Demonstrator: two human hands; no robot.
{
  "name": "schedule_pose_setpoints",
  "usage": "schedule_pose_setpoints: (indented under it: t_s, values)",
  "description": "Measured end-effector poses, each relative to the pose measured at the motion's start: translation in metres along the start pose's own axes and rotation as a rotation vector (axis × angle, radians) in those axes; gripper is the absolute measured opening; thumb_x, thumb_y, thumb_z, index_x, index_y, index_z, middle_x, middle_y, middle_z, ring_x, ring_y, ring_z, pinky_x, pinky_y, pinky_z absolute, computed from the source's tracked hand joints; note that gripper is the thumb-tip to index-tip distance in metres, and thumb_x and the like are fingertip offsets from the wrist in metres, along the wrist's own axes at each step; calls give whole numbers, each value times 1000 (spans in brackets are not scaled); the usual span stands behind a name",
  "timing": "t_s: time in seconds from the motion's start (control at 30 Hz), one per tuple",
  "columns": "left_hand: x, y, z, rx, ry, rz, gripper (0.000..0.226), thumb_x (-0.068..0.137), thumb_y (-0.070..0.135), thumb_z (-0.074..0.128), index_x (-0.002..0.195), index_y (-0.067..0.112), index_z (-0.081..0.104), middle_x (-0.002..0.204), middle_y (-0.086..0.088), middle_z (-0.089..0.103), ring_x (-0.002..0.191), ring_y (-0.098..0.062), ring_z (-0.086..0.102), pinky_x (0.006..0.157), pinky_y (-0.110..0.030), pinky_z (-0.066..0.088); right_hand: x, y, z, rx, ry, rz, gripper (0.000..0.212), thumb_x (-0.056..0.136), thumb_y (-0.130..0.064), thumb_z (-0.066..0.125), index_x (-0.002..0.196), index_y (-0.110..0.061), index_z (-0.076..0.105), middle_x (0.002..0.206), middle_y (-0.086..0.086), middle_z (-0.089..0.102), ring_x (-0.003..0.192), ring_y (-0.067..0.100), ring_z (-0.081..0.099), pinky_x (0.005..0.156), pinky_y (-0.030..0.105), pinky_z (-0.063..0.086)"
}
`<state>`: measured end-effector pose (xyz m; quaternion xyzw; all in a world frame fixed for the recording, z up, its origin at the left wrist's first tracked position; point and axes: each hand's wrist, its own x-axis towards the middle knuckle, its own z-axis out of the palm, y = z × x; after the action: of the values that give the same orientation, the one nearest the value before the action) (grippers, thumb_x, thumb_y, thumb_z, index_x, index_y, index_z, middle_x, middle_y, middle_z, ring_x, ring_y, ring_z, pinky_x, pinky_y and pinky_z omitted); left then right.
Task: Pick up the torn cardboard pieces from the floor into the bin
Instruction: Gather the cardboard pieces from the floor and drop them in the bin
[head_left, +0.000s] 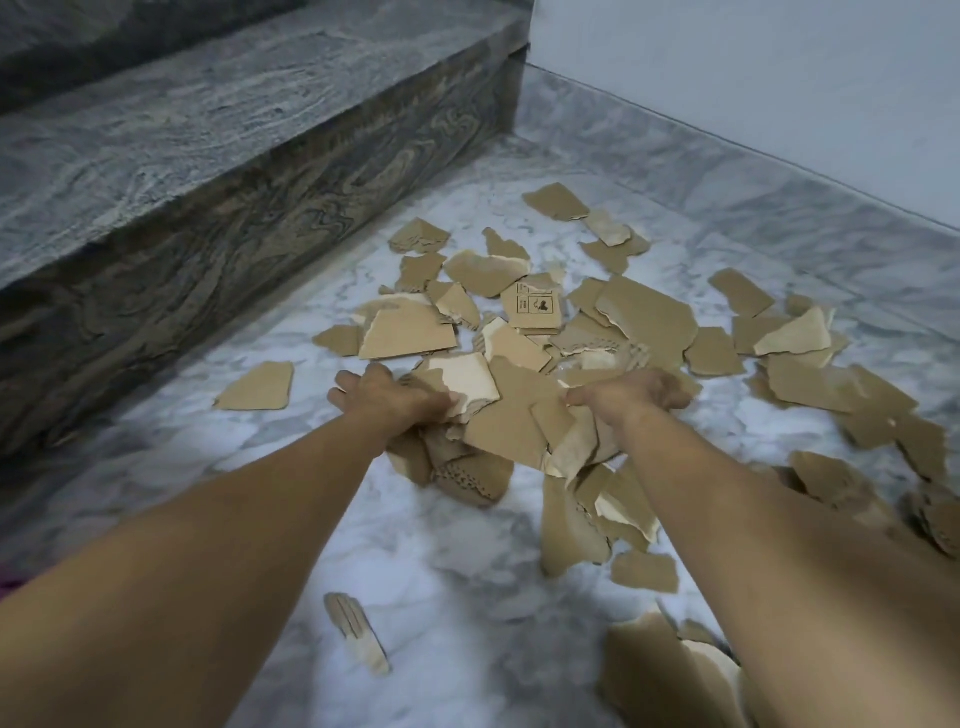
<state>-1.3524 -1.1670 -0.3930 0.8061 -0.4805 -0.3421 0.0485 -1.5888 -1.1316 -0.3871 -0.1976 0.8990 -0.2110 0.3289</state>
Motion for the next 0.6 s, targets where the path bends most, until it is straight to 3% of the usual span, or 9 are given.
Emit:
schedule_pose_setpoints:
  t_s: [0.1,0.2,0.27,0.33,0.4,0.47,0.53,0.6]
  values:
    - [0,7,6,-2,-30,48,104,47,62,86,131,18,44,136,-10,29,131,-31,26,108,-43,36,3,-1,5,88,-8,9,143,55,-27,97,155,0,-3,157,28,17,137,43,36,103,46,43]
    - [2,11,9,-181,-131,61,94,40,46,96,115,10,53,125,-10,47,121,-32,47,96,-45,50,7,0,7,140,-76,-25,121,51,-21,98,146,8,28,140,21,50,123,35,55,91,39,50]
    - [2,11,8,-382,-224,93,66,43,21,98,94,5,60,99,-12,65,89,-30,66,74,-41,59,6,1,8,151,-120,-53,96,56,-17,96,134,7,44,127,17,60,114,32,61,89,37,52]
    - [-1,10,4,-475,-302,114,48,52,-2,91,93,-4,65,90,-17,70,71,-28,66,65,-37,59,4,2,9,141,-165,-87,91,57,-19,95,131,4,47,123,16,63,110,32,63,90,38,54]
    - [-7,8,0,-515,-362,115,55,51,-6,90,99,-7,64,95,-19,71,77,-31,67,73,-40,59,-1,3,10,111,-189,-128,88,52,-26,96,124,1,54,116,13,67,104,31,66,90,39,56]
    - [-11,4,-1,-555,-376,85,60,50,-6,91,101,2,60,99,-16,68,89,-34,67,77,-40,58,-8,4,11,99,-240,-167,88,43,-30,98,117,-2,60,109,9,69,100,28,67,88,38,57]
    - [-13,-2,-1,-607,-387,54,50,53,-10,88,91,6,61,95,-15,69,90,-35,67,75,-41,58,-12,5,9,121,-309,-182,81,36,-25,99,107,-5,66,103,8,72,94,27,69,87,40,58]
    - [-20,-8,-5,-646,-387,43,42,55,-13,85,83,7,62,89,-14,71,86,-33,68,74,-41,59,-19,5,3,173,-387,-158,61,43,-13,98,97,-7,69,97,9,74,87,27,71,82,44,60]
